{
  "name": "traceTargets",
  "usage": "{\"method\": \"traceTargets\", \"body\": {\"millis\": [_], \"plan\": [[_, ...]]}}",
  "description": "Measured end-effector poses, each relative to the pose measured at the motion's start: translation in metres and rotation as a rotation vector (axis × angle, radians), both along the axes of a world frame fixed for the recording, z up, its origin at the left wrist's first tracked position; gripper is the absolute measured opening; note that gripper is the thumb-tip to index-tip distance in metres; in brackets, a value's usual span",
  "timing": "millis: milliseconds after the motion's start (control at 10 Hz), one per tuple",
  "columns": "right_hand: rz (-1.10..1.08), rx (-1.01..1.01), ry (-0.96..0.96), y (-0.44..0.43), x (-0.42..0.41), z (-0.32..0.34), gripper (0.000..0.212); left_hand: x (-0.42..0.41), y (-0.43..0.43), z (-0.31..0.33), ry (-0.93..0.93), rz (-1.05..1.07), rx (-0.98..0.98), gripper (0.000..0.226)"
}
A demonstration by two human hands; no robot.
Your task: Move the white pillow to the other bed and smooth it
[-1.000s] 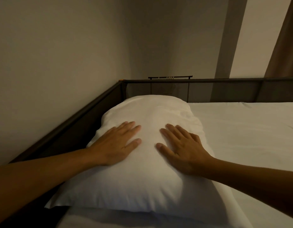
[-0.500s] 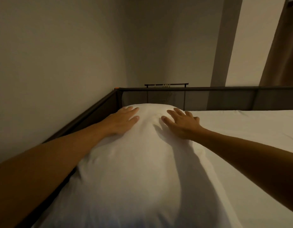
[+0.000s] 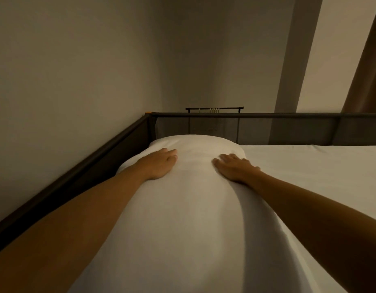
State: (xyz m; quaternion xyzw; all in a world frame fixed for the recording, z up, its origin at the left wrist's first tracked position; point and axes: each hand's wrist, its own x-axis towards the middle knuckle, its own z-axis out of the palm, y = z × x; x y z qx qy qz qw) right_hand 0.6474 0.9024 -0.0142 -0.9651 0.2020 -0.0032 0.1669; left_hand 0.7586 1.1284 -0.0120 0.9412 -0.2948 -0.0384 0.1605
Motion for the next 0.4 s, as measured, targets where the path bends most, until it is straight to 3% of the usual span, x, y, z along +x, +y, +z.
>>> {"method": "traceTargets", "body": {"millis": [100,200,400], "plan": [[-0.054,0.084,0.066,-0.023,0.0,0.005,0.091,0.004,0.025,0.008,-0.001,0.072,0.045,0.06],[-0.074,0.107,0.07,-0.033,-0.014,0.021,0.084,-0.004,0.042,0.021,0.001,0.089,0.063,0.063],[0.049,-0.015,-0.04,-0.028,-0.049,0.06,0.08,-0.013,0.064,0.059,-0.116,0.023,0.232,0.058]]}}
